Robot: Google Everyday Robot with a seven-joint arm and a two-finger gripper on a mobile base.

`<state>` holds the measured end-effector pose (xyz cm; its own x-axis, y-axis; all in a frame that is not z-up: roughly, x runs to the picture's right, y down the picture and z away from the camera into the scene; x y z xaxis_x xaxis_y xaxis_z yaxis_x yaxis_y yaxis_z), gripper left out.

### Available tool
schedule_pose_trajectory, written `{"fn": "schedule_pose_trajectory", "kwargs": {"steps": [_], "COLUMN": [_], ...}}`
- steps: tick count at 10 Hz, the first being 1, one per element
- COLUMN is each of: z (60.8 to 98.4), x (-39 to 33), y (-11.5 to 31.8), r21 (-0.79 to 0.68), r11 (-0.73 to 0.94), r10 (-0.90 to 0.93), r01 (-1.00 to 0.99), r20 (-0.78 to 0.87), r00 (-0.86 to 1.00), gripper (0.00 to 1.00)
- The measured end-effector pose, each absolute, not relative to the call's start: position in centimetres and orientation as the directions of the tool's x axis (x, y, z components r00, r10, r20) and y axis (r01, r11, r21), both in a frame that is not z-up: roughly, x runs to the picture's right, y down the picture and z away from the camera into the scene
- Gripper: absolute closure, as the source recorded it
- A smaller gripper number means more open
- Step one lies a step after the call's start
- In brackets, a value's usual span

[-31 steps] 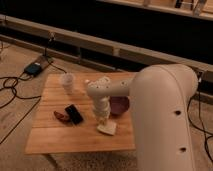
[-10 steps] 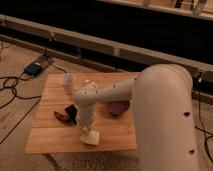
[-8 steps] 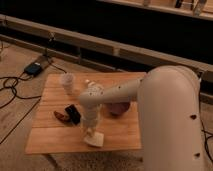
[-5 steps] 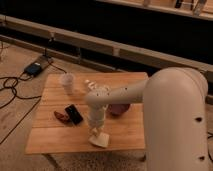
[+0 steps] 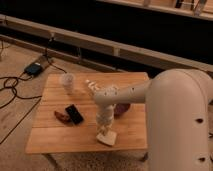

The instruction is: Wipe the white sponge on the table

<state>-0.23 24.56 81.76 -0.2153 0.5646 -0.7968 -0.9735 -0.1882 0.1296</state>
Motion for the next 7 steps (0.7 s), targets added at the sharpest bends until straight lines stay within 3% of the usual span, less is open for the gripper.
{"fn": "schedule_pose_trajectory", "kwargs": {"steps": [7], "z": [84.7], "x": [1.5], "y": [20.6], "r21": [0.171], "r11": [-0.159], "r10": [0.611], "r01": [-0.972], "r20": [-0.757], "r00": [-0.233], "gripper": [1.00]}}
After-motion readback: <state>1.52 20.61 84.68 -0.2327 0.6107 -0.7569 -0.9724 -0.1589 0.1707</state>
